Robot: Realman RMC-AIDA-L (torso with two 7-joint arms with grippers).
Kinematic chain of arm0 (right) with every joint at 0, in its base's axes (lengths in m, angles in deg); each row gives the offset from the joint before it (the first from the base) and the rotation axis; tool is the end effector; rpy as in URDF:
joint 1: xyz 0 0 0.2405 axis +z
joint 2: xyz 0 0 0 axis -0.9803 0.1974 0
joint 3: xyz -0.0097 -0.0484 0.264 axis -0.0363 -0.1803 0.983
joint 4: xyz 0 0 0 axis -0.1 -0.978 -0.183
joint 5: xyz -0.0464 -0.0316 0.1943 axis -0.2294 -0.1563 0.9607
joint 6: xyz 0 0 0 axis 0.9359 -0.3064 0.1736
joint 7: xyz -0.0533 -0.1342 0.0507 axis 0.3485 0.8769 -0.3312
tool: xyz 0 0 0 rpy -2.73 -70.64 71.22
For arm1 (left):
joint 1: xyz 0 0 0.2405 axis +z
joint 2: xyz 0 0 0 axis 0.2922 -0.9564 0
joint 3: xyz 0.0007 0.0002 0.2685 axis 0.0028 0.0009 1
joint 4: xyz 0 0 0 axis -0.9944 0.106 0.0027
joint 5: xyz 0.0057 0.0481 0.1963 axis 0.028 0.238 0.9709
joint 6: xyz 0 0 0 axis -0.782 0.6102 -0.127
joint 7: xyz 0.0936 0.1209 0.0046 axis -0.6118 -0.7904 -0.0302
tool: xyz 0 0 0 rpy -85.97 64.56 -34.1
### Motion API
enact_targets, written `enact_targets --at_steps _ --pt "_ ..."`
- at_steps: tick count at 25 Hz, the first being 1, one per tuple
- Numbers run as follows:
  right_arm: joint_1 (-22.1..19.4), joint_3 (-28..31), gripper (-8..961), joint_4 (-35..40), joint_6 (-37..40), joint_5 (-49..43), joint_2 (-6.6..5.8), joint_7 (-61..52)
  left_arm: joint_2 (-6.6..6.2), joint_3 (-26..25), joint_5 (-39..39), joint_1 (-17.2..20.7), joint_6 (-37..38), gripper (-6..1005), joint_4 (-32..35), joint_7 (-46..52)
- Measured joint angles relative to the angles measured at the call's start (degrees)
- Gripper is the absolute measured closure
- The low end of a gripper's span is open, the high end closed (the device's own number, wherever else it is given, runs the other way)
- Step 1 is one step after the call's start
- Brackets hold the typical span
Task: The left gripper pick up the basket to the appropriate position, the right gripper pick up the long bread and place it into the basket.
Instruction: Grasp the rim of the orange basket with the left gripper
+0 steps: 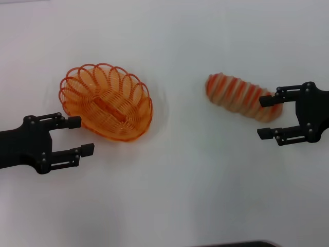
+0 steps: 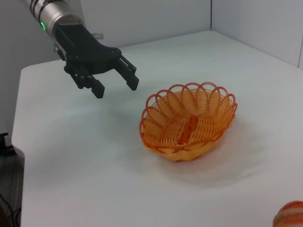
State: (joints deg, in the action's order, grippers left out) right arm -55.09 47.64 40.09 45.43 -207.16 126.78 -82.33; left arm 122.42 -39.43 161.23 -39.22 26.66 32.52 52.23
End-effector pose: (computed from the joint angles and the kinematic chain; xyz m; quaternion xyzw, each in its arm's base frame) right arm 0.3045 0.2850 0.0342 -0.9787 0.1296 0.1253 0.0980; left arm -0.3027 0.2637 -0.0032 -0.9523 -0.1897 -0.2119 0.1106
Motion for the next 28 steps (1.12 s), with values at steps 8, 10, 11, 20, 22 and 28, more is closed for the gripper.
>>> enact_targets --at_steps 8,10,11,20,22,28 --pt "0.1 0.0 174 0.0 0.1 0.0 0.0 -0.3 0.0 0.0 0.0 0.0 0.0 291 0.0 0.0" --pt "0.2 0.0 174 0.0 0.1 0.0 0.01 -0.7 0.0 0.0 0.0 0.0 0.0 294 0.0 0.0" --pt "0.2 0.0 174 0.0 0.1 0.0 0.01 -0.7 0.0 0.0 0.0 0.0 0.0 296 0.0 0.0" --pt "0.5 0.5 174 0.0 0.1 0.2 -0.1 -1.2 0.76 -5.6 -0.1 -0.7 -0.2 310 -0.1 1.7" --pt "0.5 0.5 174 0.0 0.1 0.2 -0.17 -1.3 0.88 -7.2 -0.1 -1.2 -0.5 313 0.0 3.7" --pt "0.6 0.7 174 0.0 0.1 0.3 -0.26 -1.5 0.97 -8.6 -0.2 -3.0 -3.9 322 0.0 12.7"
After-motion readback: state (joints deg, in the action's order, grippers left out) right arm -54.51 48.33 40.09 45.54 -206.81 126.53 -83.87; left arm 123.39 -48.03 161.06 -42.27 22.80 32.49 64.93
